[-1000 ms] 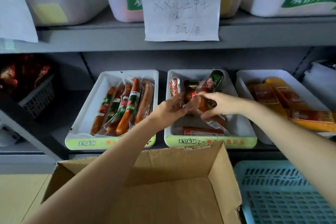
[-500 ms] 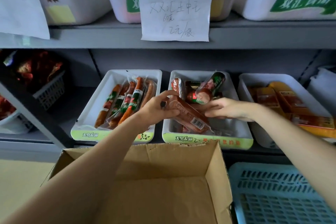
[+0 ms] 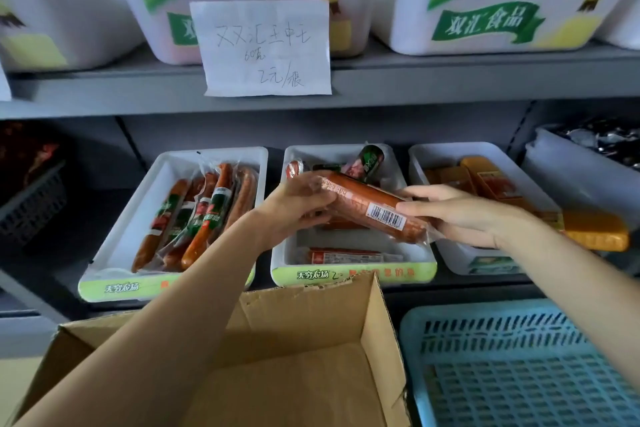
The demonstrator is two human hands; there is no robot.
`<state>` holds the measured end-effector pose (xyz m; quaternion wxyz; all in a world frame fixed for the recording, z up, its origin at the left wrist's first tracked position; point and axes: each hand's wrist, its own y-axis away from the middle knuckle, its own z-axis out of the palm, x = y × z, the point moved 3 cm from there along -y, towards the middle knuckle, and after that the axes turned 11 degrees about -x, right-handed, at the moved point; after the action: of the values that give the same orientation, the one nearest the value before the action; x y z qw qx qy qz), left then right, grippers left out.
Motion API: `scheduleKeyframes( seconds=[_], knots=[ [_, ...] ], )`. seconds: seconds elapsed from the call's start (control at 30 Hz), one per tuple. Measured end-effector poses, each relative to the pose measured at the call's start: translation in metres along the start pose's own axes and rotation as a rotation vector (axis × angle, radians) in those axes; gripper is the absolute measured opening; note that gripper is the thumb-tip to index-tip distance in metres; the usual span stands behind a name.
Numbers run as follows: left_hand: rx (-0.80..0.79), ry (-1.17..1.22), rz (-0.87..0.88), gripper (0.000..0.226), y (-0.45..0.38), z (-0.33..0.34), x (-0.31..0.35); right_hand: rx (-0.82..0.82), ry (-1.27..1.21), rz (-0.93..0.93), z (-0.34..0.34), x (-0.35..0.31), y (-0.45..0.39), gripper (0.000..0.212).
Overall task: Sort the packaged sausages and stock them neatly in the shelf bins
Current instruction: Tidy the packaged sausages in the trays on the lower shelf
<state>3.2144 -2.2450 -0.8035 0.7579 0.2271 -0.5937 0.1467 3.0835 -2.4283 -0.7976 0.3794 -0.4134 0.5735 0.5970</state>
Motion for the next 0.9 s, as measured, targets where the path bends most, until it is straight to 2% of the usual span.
scheduleKeyframes(
  seconds=[0.1,0.17,0.23,0.3,0.33,0.43,0.6,0.67,0.73,0.8,0.9],
  knots=[
    [0.016,-0.113,-0.055,0.048,-0.004,0.003,-0.007,0.162,0.278,0.006,-0.005,0.000,-0.004,0.056],
    [-0.006,-0.091,-0.094,0.052,-0.001,0.003,-0.013,0.262,0.618,-0.042,-0.003,-0.006,-0.010,0.061],
    [0.009,-0.027,-0.109,0.050,0.001,0.000,-0.021,0.307,0.947,-0.161,0.006,-0.009,-0.022,0.062],
    [0.063,0.012,-0.057,0.046,0.000,-0.005,-0.026,0.310,1.145,-0.240,0.017,-0.008,-0.033,0.059],
    [0.081,-0.062,-0.030,0.045,-0.001,-0.007,-0.028,0.300,1.205,-0.273,0.022,-0.006,-0.036,0.057],
    [0.104,-0.550,-0.045,0.052,-0.009,-0.018,-0.029,0.279,1.296,-0.360,0.025,0.005,-0.044,0.052],
    [0.055,-0.842,-0.084,0.054,-0.023,-0.025,-0.041,0.327,1.313,-0.406,0.020,0.016,-0.056,0.050],
    [0.051,-1.010,-0.103,0.049,-0.028,-0.023,-0.044,0.283,1.348,-0.343,0.016,0.020,-0.066,0.055],
    [0.066,-1.254,-0.186,0.041,-0.030,-0.021,-0.047,0.163,1.397,-0.234,0.015,0.027,-0.075,0.056],
    [0.081,-1.454,-0.272,0.038,-0.032,-0.023,-0.051,0.093,1.500,-0.163,0.013,0.029,-0.080,0.040],
    [-0.034,-1.586,-0.374,0.037,-0.031,-0.027,-0.059,0.106,1.461,-0.008,-0.001,0.028,-0.080,0.027]
  ],
)
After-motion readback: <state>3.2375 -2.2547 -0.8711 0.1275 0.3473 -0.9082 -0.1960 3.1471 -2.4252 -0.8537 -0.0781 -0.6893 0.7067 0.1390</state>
